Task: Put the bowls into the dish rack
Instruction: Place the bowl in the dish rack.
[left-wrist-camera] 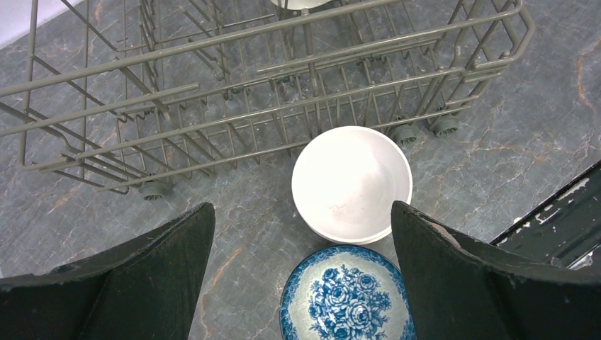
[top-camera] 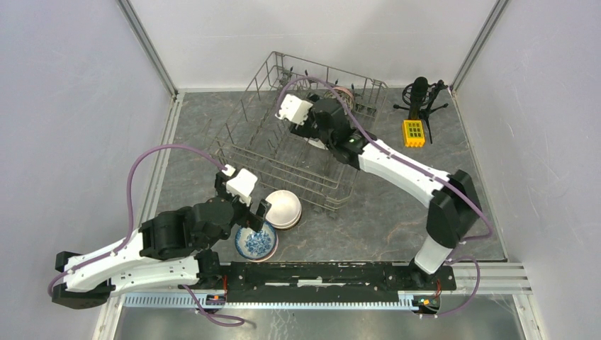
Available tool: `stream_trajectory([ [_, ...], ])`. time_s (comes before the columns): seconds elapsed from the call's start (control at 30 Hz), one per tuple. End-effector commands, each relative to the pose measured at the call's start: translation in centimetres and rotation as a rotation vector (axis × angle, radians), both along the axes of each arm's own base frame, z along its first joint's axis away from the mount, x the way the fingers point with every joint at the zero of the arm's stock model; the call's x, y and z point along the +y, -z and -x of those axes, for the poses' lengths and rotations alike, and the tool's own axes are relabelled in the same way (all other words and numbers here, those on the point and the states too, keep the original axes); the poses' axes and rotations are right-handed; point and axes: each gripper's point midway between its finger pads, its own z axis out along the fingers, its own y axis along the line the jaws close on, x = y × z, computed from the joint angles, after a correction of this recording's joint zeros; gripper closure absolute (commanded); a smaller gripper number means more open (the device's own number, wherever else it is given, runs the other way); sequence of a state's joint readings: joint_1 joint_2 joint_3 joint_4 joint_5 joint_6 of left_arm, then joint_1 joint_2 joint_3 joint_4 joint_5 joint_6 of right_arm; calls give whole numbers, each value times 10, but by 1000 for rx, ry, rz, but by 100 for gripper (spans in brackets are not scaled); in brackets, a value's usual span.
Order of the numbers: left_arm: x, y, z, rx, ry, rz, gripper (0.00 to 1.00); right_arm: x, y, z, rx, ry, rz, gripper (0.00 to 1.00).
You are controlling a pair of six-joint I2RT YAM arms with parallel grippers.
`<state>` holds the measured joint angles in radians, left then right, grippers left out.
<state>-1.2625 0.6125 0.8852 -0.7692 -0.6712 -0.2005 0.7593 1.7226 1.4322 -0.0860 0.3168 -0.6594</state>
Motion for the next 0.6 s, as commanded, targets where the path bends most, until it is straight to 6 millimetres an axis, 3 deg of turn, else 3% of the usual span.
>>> stream_trajectory([
  [0.0,-4,-8,-4,-17,-9,15,0,0,-62,20,-54,-14,-230,24],
  [0.33,-6,-3,-6,-12,-16,-11,0,-26,-95,74,-38,-46,-502,22],
  [0.57,-8,0,-7,-4,-18,-17,0,-38,-92,120,64,-112,-623,22],
])
